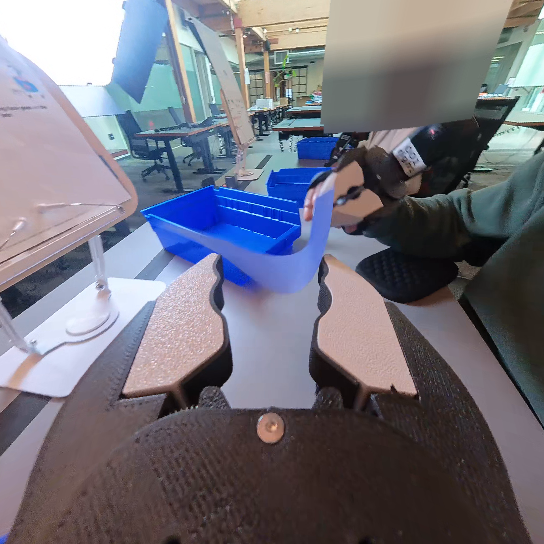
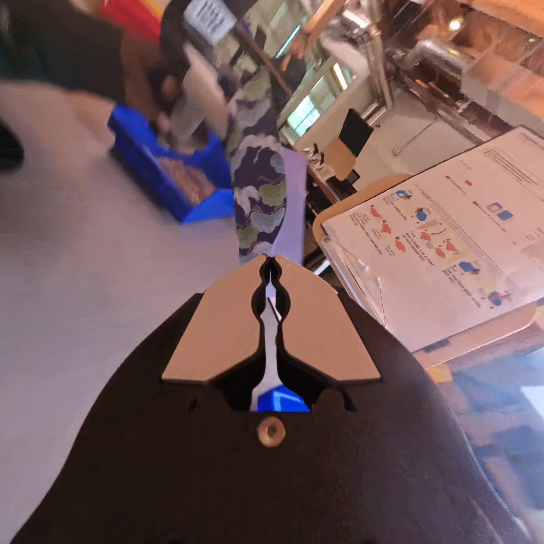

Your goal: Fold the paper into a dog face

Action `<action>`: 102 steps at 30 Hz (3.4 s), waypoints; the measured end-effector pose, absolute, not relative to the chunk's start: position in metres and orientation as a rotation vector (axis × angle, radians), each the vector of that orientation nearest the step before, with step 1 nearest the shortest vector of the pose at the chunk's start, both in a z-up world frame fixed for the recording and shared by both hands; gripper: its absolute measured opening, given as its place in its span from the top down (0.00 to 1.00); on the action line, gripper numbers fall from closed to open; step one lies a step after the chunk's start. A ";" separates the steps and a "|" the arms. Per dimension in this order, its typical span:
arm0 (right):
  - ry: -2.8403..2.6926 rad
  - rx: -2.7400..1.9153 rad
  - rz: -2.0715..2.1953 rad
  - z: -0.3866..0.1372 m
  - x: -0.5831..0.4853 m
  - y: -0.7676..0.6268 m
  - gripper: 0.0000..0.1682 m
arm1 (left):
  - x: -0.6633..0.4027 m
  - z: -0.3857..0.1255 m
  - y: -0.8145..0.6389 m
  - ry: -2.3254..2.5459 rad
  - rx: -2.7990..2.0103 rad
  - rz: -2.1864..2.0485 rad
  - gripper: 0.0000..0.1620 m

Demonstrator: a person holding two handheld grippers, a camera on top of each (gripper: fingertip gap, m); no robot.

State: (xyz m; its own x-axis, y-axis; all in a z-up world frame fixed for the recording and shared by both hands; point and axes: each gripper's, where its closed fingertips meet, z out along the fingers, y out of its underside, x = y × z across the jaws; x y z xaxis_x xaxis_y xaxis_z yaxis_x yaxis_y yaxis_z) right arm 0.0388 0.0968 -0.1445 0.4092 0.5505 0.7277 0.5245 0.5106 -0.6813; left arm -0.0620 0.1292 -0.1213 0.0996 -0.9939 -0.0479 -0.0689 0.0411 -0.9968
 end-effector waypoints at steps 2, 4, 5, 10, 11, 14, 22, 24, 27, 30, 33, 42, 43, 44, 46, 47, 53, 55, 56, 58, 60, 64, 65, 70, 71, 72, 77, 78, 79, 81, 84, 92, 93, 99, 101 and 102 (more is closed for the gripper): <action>-1.425 -1.125 -0.093 -0.187 0.039 0.087 1.00 | -0.074 -0.125 0.138 1.163 -1.323 -1.038 0.63; -1.620 -1.169 -0.119 -0.235 0.039 0.071 1.00 | -0.079 -0.143 0.145 1.148 -1.420 -1.011 0.64; -1.694 -1.200 -0.114 -0.254 0.040 0.064 1.00 | -0.077 -0.156 0.146 1.155 -1.468 -0.995 0.64; -1.815 -1.399 0.070 -0.293 0.043 0.036 1.00 | -0.048 -0.236 0.126 1.385 -1.648 -0.850 0.71; -1.817 -1.428 0.111 -0.294 0.042 0.031 1.00 | -0.043 -0.253 0.118 1.469 -1.684 -0.803 0.74; -1.838 -1.509 0.207 -0.295 0.038 0.014 1.00 | -0.038 -0.294 0.105 1.670 -1.751 -0.633 0.90; -1.817 -1.611 0.476 -0.284 0.030 -0.021 1.00 | -0.036 -0.317 0.089 1.798 -1.764 -0.522 0.95; -1.813 -1.637 0.542 -0.281 0.027 -0.027 1.00 | -0.039 -0.326 0.086 1.853 -1.770 -0.471 0.98; -1.801 -1.655 0.605 -0.275 0.025 -0.033 1.00 | -0.037 -0.329 0.078 1.889 -1.757 -0.473 1.00; -1.781 -1.654 0.618 -0.271 0.022 -0.034 1.00 | -0.031 -0.329 0.076 1.902 -1.725 -0.467 1.00; -1.766 -1.640 0.641 -0.267 0.018 -0.032 1.00 | -0.019 -0.329 0.068 1.939 -1.670 -0.514 1.00; -1.850 -1.833 0.671 -0.307 0.009 0.015 1.00 | 0.021 -0.328 0.033 2.077 -1.457 -0.695 1.00; -1.854 -1.859 0.680 -0.314 0.009 0.018 1.00 | 0.020 -0.328 0.034 2.070 -1.451 -0.697 1.00; -1.852 -1.880 0.685 -0.319 0.010 0.020 1.00 | 0.019 -0.328 0.034 2.063 -1.439 -0.693 1.00; -1.843 -1.911 0.689 -0.326 0.011 0.022 1.00 | 0.015 -0.328 0.035 2.053 -1.410 -0.671 1.00; -1.831 -1.916 0.692 -0.326 0.010 0.023 1.00 | 0.013 -0.327 0.037 2.038 -1.404 -0.648 0.98; -1.822 -1.958 0.646 -0.329 0.012 0.027 1.00 | -0.016 -0.325 0.043 2.073 -1.498 -0.516 0.99; -1.836 -1.958 0.617 -0.330 0.012 0.027 1.00 | -0.023 -0.321 0.034 2.082 -1.530 -0.540 0.97; -1.841 -1.953 0.602 -0.330 0.013 0.027 1.00 | -0.027 -0.317 0.034 2.070 -1.542 -0.528 0.97; -1.827 -1.942 0.594 -0.327 0.014 0.027 1.00 | -0.035 -0.306 0.039 2.009 -1.562 -0.498 0.97; -1.778 -1.919 0.600 -0.318 0.015 0.032 1.00 | -0.043 -0.292 0.047 1.916 -1.584 -0.513 0.95; -1.598 -1.798 0.403 -0.271 0.027 0.080 1.00 | -0.055 -0.256 0.088 1.633 -1.595 -0.471 0.94; -1.552 -1.724 0.302 -0.248 0.031 0.096 1.00 | -0.056 -0.241 0.099 1.543 -1.578 -0.469 0.94; -1.513 -1.283 -0.154 -0.139 0.035 0.108 1.00 | -0.065 -0.173 0.121 1.265 -1.431 -0.464 0.97; -1.576 -1.275 -0.161 -0.145 0.032 0.098 1.00 | -0.067 -0.170 0.119 1.265 -1.429 -0.477 0.98; -1.644 -1.319 -0.118 -0.162 0.029 0.087 1.00 | -0.067 -0.172 0.116 1.276 -1.444 -0.494 0.98; -2.007 -1.662 0.312 -0.300 0.028 0.006 1.00 | -0.060 -0.243 0.089 1.544 -1.617 -0.464 1.00; -2.027 -1.709 0.386 -0.311 0.028 -0.006 1.00 | -0.058 -0.261 0.083 1.613 -1.642 -0.435 1.00; -2.024 -1.745 0.465 -0.315 0.025 -0.015 1.00 | -0.054 -0.276 0.078 1.669 -1.661 -0.416 1.00; -2.011 -1.787 0.561 -0.316 0.019 -0.025 1.00 | -0.043 -0.297 0.066 1.757 -1.675 -0.417 1.00; -1.997 -1.812 0.623 -0.314 0.014 -0.028 1.00 | -0.038 -0.321 0.057 1.879 -1.712 -0.375 1.00; -1.924 -1.848 0.716 -0.313 0.006 -0.027 1.00 | -0.042 -0.312 0.049 1.829 -1.783 -0.510 1.00; -1.923 -1.845 0.726 -0.313 0.004 -0.027 1.00 | -0.043 -0.317 0.052 1.830 -1.815 -0.498 1.00; -1.860 -1.859 0.764 -0.306 -0.002 -0.025 1.00 | -0.045 -0.330 0.043 1.890 -1.892 -0.521 1.00; -1.841 -1.852 0.792 -0.302 -0.004 -0.025 1.00 | -0.045 -0.330 0.043 1.884 -1.893 -0.541 1.00; -1.832 -1.848 0.803 -0.299 -0.005 -0.025 1.00 | -0.045 -0.330 0.043 1.881 -1.892 -0.549 1.00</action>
State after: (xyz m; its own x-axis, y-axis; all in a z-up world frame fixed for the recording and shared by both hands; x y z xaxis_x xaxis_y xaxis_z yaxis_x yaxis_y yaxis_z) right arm -0.0050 -0.0252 -0.2989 -0.0321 0.9935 -0.1094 0.7538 -0.0479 -0.6554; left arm -0.0449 0.0432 -0.3302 0.0091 -0.9999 -0.0121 -0.8364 -0.0010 -0.5481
